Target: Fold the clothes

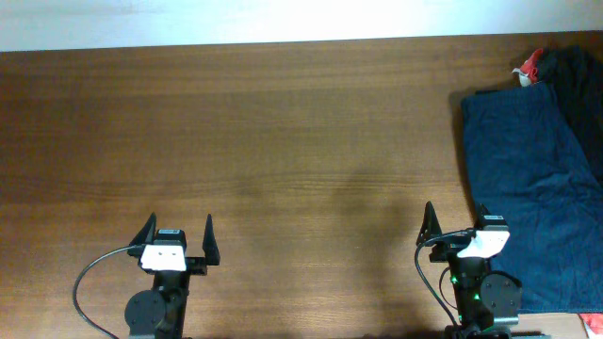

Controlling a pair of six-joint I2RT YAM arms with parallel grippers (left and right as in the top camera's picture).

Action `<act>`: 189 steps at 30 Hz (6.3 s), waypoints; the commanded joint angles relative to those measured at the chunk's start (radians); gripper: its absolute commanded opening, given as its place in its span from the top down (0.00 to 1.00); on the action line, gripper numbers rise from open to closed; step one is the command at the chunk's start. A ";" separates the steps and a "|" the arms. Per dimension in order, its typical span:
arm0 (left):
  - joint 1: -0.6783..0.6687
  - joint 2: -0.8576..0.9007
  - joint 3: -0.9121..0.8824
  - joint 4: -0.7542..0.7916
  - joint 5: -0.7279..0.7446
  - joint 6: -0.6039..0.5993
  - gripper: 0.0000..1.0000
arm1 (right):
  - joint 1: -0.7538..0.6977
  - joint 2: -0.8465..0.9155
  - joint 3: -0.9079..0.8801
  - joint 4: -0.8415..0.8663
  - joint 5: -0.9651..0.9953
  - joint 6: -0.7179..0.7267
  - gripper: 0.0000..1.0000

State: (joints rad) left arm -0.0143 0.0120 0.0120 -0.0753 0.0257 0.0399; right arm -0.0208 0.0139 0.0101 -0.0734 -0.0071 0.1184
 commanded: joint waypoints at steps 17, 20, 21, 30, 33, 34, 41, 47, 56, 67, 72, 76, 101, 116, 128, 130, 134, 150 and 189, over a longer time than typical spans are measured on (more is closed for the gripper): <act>-0.010 0.028 -0.003 -0.006 0.004 -0.010 0.01 | 0.060 -0.005 -0.005 -0.002 -0.026 -0.241 0.01; -0.010 0.028 -0.003 -0.006 0.004 -0.010 0.01 | 0.060 -0.005 -0.005 -0.002 -0.026 -0.241 0.01; -0.010 0.028 -0.003 -0.006 0.004 -0.010 0.01 | 0.060 -0.005 -0.005 -0.002 -0.026 -0.241 0.01; -0.010 0.028 -0.003 -0.006 0.004 -0.010 0.01 | 0.060 -0.005 -0.005 -0.002 -0.026 -0.241 0.01; -0.010 0.028 -0.003 -0.006 0.004 -0.010 0.01 | 0.060 -0.005 -0.005 -0.002 -0.026 -0.241 0.01; -0.010 0.028 -0.003 -0.006 0.004 -0.010 0.01 | 0.060 -0.005 -0.005 0.006 -0.026 -0.242 0.01; -0.010 0.028 -0.003 -0.006 0.004 -0.010 0.01 | 0.060 -0.005 -0.005 0.048 -0.915 0.430 0.01; -0.010 0.028 -0.003 -0.006 0.004 -0.010 0.01 | 0.060 -0.005 0.000 0.368 -1.008 0.650 0.01; -0.010 0.028 -0.003 -0.006 0.004 -0.010 0.01 | 0.059 0.090 0.272 0.399 -0.825 0.500 0.01; -0.010 0.028 -0.003 -0.006 0.004 -0.010 0.01 | 0.059 1.051 1.117 -0.308 0.062 -0.091 0.01; -0.010 0.028 -0.003 -0.006 0.004 -0.010 0.01 | 0.040 1.607 1.592 -0.658 0.335 -0.220 0.01; -0.010 0.028 -0.003 -0.006 0.004 -0.010 0.01 | 0.025 1.814 1.769 -0.730 0.333 -0.254 0.01; -0.010 0.028 -0.003 -0.006 0.004 -0.010 0.01 | -0.161 2.171 1.815 -0.789 0.411 -0.164 0.96; -0.010 0.028 -0.003 -0.006 0.004 -0.010 0.01 | 0.544 1.838 1.814 -0.719 0.087 0.083 0.96; -0.010 0.028 -0.003 -0.006 0.004 -0.010 0.01 | 0.479 1.707 1.825 -1.054 0.126 0.108 0.01; -0.010 0.028 -0.003 -0.006 0.004 -0.010 0.01 | 0.369 1.717 1.812 -1.233 0.124 0.108 0.01; -0.010 0.028 -0.003 -0.006 0.004 -0.010 0.01 | 0.208 1.746 1.554 -1.209 0.069 0.190 0.01; -0.010 0.028 -0.003 -0.006 0.004 -0.010 0.01 | 0.191 1.746 1.003 -0.690 -0.125 0.217 0.51; -0.009 0.028 -0.003 0.011 -0.051 -0.010 0.01 | -0.412 1.744 1.709 -1.005 0.225 0.238 0.01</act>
State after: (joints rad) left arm -0.0196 0.0441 0.0132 -0.0784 0.0166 0.0399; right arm -0.4309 1.7668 1.7073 -1.0775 0.2016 0.3584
